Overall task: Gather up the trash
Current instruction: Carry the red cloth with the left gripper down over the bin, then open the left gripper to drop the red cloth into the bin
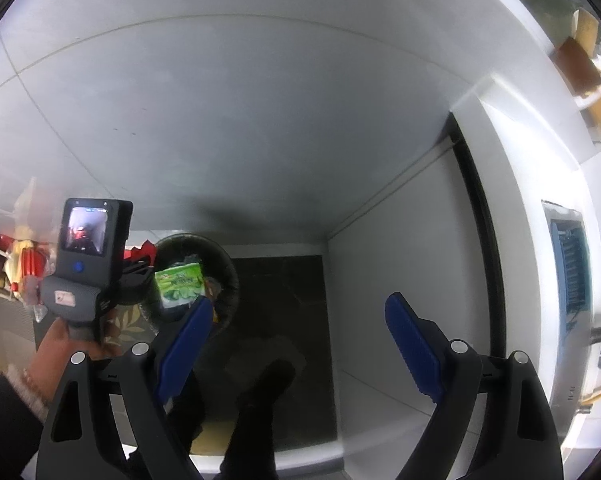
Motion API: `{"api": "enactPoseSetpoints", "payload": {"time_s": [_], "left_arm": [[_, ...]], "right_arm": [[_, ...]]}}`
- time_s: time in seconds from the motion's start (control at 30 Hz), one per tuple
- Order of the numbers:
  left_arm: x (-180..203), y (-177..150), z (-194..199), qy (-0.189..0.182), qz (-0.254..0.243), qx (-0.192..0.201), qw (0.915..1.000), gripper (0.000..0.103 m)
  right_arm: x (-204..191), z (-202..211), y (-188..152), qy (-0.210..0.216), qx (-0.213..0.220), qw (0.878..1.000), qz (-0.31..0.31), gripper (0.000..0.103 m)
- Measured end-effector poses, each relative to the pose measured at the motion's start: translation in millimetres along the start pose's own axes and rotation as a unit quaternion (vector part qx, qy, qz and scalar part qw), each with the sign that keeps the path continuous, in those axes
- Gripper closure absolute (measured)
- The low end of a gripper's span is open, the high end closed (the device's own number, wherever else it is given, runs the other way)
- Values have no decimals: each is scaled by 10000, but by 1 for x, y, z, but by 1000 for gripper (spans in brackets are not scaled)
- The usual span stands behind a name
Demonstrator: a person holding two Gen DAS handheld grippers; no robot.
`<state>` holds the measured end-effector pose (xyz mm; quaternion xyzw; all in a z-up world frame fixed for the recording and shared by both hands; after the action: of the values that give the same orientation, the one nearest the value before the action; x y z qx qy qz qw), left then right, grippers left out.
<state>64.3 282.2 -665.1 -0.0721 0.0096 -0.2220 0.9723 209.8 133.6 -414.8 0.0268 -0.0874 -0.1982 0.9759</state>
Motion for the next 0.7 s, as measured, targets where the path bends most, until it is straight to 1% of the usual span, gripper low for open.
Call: {"api": "enactPoseSetpoints", "payload": {"time_s": [0.17,0.23,0.27,0.3,0.33,0.4,0.5,0.57,0.63,0.7], "left_arm": [[3,1,-26,35,-76,-165,9998,87],[2,3,-34,25,-75,-214,9997,78],[2,3,-36,17,-69,-250,9997,77],[0,4,-40,71,-58,-278,9996,71],[-3,5,-43,139,-43,-283,9995,59],[-7,7,-47,186,34,-305,9994,42],[-13,8,-47,251,124,-353,9990,42],[-13,8,-39,298,104,-323,9990,41],[-10,8,-24,377,-24,-174,9991,41],[-5,8,7,491,-254,124,9984,41]], "right_arm": [[2,-10,-7,-49,-114,9999,66,18],[1,-14,-9,-49,-150,9998,116,18],[1,-15,-10,-58,-159,9998,145,18],[-1,-15,-9,-64,-162,9997,168,18],[-2,-16,-10,-72,-158,9996,209,18],[-5,-15,-10,-85,-142,9995,258,18],[-7,-11,-10,-84,-94,9994,317,18],[-8,-6,-11,-70,-53,9995,318,18],[-6,4,-9,-3,43,9996,282,18],[-3,16,-5,37,150,9995,259,18]]}}
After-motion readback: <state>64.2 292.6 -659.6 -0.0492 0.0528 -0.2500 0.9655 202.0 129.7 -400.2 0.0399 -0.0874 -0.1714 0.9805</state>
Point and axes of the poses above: each gripper's, at about its wrist camera, not at the fingertips, and z roughly against the way its jaws point, x to its right, y to its top, the point moved 9 cm from there along -z, roughly the way its jaws point, and after that the axes turned 13 degrees about -x, right-handed, at the moved point
